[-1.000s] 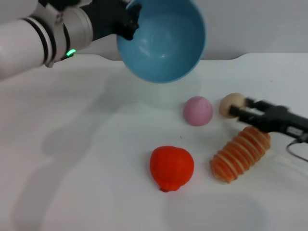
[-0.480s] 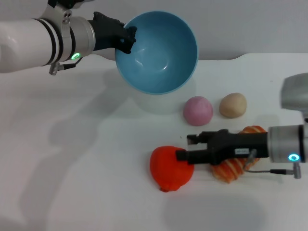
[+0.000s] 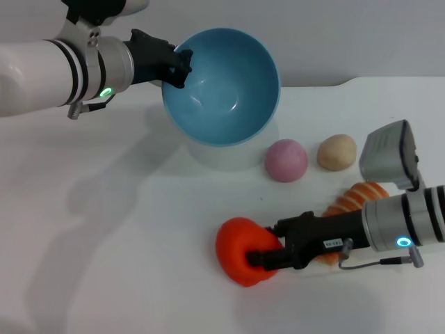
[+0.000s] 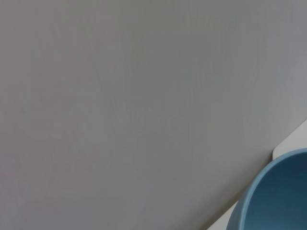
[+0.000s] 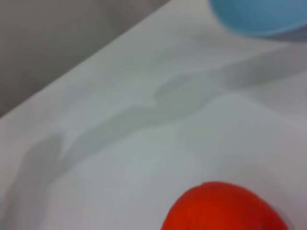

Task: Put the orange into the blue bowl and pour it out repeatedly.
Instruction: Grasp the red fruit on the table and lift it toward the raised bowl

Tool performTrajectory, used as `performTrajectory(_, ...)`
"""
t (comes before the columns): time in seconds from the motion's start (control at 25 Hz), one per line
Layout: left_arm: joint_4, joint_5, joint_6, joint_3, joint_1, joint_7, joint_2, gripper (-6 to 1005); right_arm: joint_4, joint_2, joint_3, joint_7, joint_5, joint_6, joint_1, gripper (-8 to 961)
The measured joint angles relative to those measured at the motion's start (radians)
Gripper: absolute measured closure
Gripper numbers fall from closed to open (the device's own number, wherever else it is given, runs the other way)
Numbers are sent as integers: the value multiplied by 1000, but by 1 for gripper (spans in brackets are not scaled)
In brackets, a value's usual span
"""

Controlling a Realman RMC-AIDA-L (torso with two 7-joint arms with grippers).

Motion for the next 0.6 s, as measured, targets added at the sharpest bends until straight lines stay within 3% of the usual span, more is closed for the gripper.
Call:
performTrajectory(0.16, -4, 1, 0, 1, 0, 3, 0, 1000, -21, 1, -19, -1, 1, 8, -1, 368)
performTrajectory(0.6, -7, 3, 1, 8, 2, 4, 1, 1000, -42, 3, -19, -13, 36, -1, -10, 628)
